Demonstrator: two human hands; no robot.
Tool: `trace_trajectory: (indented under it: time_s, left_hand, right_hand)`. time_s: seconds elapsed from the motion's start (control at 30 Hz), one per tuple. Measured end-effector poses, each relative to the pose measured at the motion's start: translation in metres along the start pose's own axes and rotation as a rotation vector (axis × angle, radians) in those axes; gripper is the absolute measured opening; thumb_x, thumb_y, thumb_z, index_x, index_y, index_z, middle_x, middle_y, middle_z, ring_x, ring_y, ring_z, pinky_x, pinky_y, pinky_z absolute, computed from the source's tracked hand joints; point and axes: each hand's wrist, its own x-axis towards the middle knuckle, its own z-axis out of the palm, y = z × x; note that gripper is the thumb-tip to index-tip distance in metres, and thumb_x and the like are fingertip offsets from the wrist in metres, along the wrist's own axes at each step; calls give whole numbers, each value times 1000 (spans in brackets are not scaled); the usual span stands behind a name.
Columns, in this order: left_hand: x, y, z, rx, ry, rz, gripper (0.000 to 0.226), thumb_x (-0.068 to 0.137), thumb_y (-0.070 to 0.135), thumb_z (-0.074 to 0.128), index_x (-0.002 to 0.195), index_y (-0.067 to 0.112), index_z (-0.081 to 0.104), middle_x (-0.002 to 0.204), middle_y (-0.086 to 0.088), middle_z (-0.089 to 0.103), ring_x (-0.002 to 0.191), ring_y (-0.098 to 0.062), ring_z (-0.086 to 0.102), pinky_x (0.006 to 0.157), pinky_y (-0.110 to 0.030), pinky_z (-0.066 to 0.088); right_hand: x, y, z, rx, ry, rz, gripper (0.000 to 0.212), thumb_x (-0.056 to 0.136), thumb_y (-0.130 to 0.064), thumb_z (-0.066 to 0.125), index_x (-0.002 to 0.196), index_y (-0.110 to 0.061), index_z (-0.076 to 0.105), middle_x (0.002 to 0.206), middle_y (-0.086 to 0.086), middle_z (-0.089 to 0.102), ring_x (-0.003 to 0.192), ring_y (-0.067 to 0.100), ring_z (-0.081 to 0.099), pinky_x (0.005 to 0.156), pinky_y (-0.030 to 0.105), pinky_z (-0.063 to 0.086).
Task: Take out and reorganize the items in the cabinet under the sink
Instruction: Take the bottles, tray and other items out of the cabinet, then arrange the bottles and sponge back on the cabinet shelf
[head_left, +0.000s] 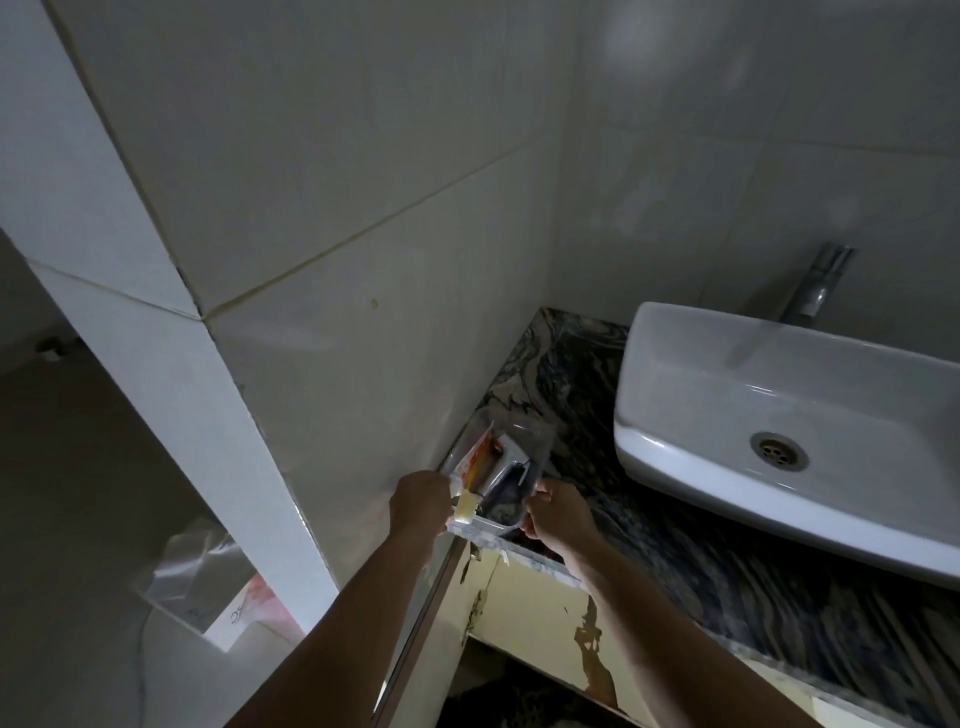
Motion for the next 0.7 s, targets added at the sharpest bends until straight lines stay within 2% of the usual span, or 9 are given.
trace_trajectory:
  time_s: [0.1, 0.2, 0.3, 0.37, 0.43, 0.53, 0.63, 0.7]
  left_hand:
    - [-1, 0, 4, 5, -15, 22, 37, 94, 27, 54, 120, 2, 57, 111, -15, 63, 101, -30, 62, 93, -43, 52]
    - [-5, -4, 3, 52, -88, 33, 54, 93, 36, 54, 136, 8, 41, 132, -14, 51, 117, -32, 54, 99, -46, 47]
    - [-18, -12, 0, 90, -86, 29, 59, 92, 40, 54, 137, 7, 37, 133, -17, 50, 117, -33, 55, 98, -46, 48]
    - [-27, -23, 0, 135, -49, 50, 59, 93, 42, 53, 137, 6, 37, 133, -18, 52, 118, -33, 55, 97, -42, 49]
    - [-43, -34, 1, 203, 28, 128, 56, 95, 39, 51, 137, 4, 39, 135, -15, 52, 120, -32, 54, 97, -38, 46]
    - [-75, -55, 6, 256, 88, 307, 41, 95, 28, 53, 127, 4, 50, 129, -14, 57, 114, -27, 56, 94, -34, 45]
    - [-106, -93, 22, 428, -44, 409, 27, 93, 24, 57, 113, 7, 61, 121, -10, 63, 108, -23, 59, 88, -27, 44]
    - [-132, -117, 36, 555, -178, 403, 27, 92, 27, 57, 112, 10, 62, 117, -7, 65, 104, -22, 60, 85, -25, 44]
  right_hand:
    - [3, -4, 0, 34, -15, 23, 28, 93, -2, 42, 113, -6, 61, 66, 6, 59, 60, 15, 55, 63, 31, 50]
    - [-5, -2, -4, 45, -47, 39, 22, 96, -6, 45, 110, -1, 62, 69, 5, 61, 63, 14, 59, 74, 34, 56]
    - [-24, 9, -13, 31, -42, -4, 21, 98, -12, 46, 110, -3, 61, 78, 1, 61, 66, 12, 60, 64, 23, 52]
    - [-38, 22, -22, 32, -12, -28, 23, 97, -11, 48, 116, -4, 59, 88, 4, 62, 68, 13, 59, 64, 23, 51]
    - [-54, 40, -32, 54, 38, -29, 25, 96, -11, 51, 118, -3, 58, 97, 8, 64, 65, 13, 62, 65, 25, 54]
    - [-89, 76, -47, 75, 46, -3, 18, 93, -11, 55, 109, -6, 62, 95, 10, 67, 61, 12, 64, 59, 22, 54]
    - [-136, 126, -61, 89, 10, 117, 12, 92, -13, 57, 101, -10, 64, 92, 7, 69, 64, 13, 65, 57, 20, 52]
    - [-165, 163, -70, 100, -17, 208, 8, 92, -11, 57, 97, -11, 64, 88, 6, 68, 64, 14, 64, 56, 20, 52]
